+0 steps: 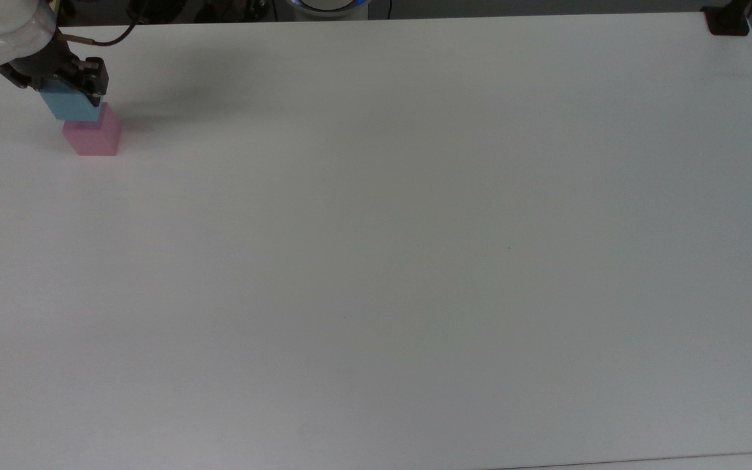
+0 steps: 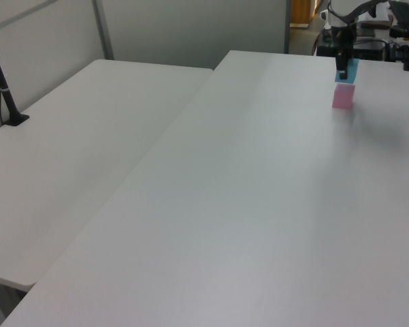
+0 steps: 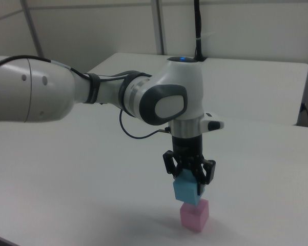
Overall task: Put blue cube on pink cube
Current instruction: 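Lower the light-blue cube onto the top of the pink cube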
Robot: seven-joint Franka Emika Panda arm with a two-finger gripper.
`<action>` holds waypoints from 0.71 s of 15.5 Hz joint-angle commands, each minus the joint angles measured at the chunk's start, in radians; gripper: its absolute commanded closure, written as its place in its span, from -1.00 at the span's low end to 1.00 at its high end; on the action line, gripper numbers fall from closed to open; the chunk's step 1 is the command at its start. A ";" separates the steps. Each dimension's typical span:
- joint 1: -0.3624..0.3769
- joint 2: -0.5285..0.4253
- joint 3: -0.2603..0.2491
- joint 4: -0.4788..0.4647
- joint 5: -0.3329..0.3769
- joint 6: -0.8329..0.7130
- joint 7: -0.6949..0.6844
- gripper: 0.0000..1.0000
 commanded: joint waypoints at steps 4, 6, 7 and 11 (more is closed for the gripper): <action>-0.013 0.006 0.006 -0.009 -0.034 0.031 -0.018 0.13; -0.014 0.006 0.006 -0.009 -0.038 0.031 -0.018 -0.05; -0.014 0.006 0.006 -0.009 -0.038 0.031 -0.018 -0.24; -0.014 0.009 0.006 -0.008 -0.038 0.033 -0.018 -1.00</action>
